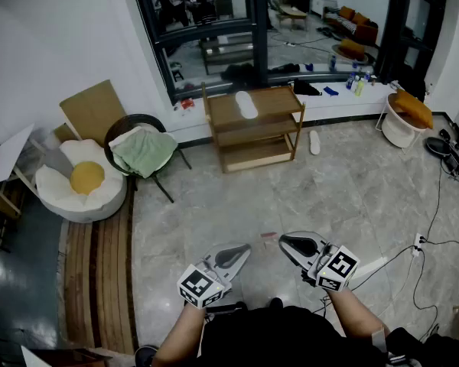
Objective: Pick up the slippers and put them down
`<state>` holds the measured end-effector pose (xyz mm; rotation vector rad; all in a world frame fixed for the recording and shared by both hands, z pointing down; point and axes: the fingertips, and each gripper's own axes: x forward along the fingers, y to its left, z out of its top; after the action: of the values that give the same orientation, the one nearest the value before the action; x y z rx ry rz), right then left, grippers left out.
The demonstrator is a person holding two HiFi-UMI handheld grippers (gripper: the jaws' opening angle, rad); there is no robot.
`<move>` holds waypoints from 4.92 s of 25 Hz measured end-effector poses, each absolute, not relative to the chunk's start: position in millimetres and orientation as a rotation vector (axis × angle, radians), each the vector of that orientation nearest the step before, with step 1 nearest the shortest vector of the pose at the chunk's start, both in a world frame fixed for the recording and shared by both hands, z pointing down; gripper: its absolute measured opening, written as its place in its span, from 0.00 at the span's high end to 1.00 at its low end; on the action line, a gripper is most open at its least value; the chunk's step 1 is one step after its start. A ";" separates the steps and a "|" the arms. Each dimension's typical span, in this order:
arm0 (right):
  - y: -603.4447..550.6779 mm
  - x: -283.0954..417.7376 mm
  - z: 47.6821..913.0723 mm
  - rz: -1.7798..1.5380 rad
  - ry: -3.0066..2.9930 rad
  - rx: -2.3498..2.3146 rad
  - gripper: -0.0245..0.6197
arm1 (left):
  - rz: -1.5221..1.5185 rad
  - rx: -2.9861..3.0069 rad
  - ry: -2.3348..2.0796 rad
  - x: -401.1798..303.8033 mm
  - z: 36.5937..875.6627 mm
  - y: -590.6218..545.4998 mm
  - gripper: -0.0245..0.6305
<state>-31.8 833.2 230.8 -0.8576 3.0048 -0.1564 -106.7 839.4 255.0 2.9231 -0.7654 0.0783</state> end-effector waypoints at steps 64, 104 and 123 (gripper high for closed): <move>401.4 23.9 266.3 -0.174 2.946 -1.056 0.90 | 0.103 2.834 -0.725 -99.0 305.0 390.4 0.94; 17.9 27.3 322.7 -0.567 3.032 -0.925 0.90 | 0.183 2.665 -0.874 -100.3 338.7 4.1 0.94; -21.9 32.6 514.1 -1.560 2.511 -0.717 0.80 | 0.220 2.482 -0.644 -64.5 469.1 -27.8 0.94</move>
<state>32.6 -21.9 514.1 -0.7174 2.5108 -1.5598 -64.5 -27.8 469.1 2.4819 -0.6444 0.2202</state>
